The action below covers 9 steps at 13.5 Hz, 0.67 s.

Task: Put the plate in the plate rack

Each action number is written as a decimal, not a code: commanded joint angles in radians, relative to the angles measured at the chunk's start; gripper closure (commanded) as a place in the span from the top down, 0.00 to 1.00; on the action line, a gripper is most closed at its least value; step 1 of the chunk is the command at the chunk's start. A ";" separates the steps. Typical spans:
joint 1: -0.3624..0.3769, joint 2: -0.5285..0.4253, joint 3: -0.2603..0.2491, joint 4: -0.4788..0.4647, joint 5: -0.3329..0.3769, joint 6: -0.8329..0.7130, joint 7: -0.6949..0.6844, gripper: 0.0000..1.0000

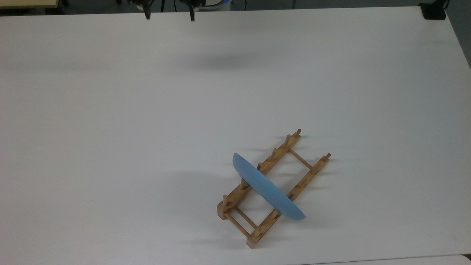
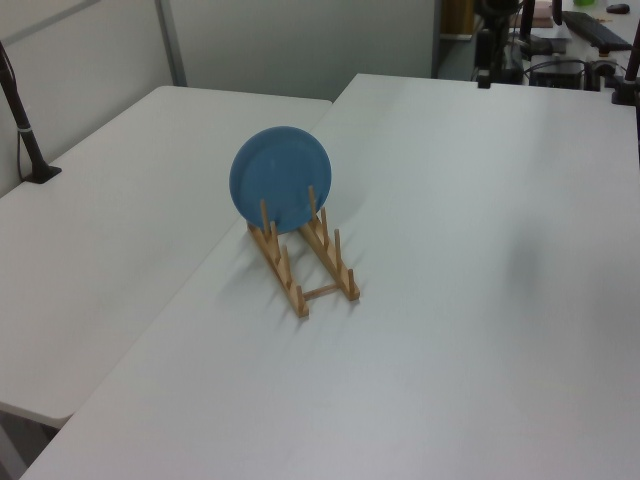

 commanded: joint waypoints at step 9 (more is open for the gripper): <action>-0.019 -0.028 -0.003 -0.016 -0.005 -0.033 -0.023 1.00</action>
